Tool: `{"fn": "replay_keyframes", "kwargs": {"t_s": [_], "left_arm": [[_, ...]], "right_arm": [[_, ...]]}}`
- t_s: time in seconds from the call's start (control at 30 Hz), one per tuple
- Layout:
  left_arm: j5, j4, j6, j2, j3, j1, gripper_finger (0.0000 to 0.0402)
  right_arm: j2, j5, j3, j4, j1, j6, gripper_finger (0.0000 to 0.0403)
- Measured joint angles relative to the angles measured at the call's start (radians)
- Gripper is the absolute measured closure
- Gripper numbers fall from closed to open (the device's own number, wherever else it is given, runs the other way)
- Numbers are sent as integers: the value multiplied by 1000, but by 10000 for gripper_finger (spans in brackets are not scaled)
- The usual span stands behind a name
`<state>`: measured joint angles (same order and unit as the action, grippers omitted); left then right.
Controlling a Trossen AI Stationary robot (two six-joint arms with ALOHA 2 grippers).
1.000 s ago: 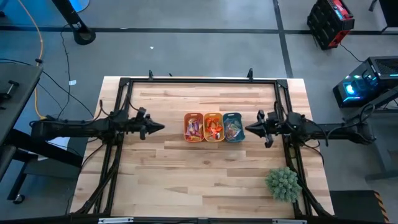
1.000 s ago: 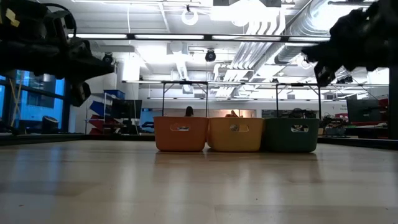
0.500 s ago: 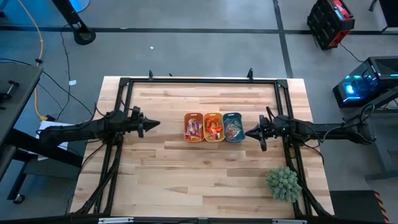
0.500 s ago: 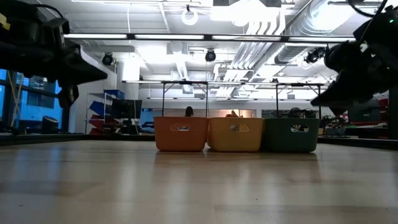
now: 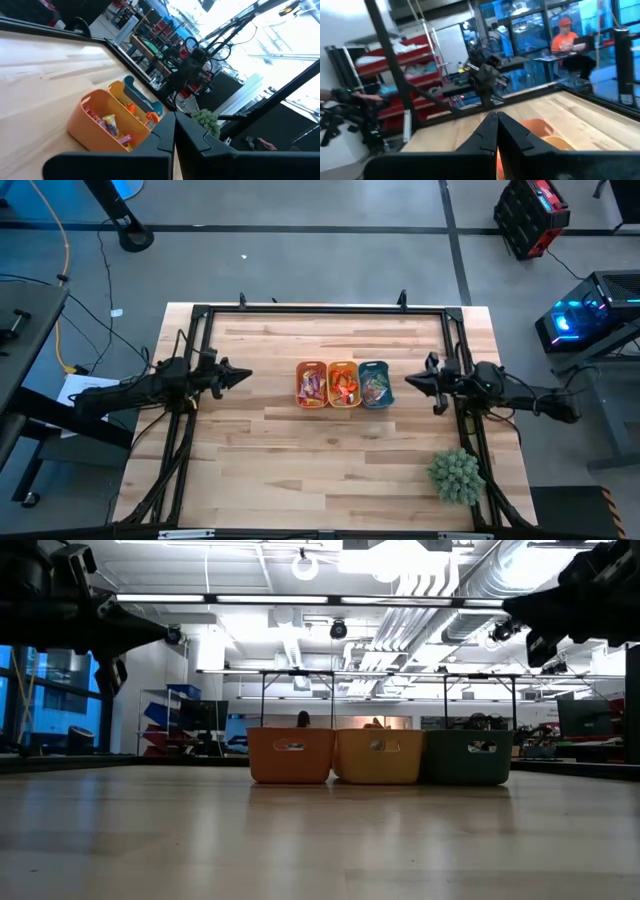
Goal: Sort candy
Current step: Return to Home Position
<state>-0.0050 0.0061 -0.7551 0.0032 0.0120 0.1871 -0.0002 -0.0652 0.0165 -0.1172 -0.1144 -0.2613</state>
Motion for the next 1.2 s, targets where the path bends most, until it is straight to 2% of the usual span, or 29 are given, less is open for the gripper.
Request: {"fn": "replay_keyframes", "kwargs": {"t_s": [0.67, 1.2], "left_arm": [[-1, -1, 0, 5, 0, -1, 402], [-2, -2, -1, 5, 0, -1, 402]], "right_arm": [[8, -9, 1, 114, -30, 0, 402], [8, -9, 1, 114, -30, 0, 402]]}}
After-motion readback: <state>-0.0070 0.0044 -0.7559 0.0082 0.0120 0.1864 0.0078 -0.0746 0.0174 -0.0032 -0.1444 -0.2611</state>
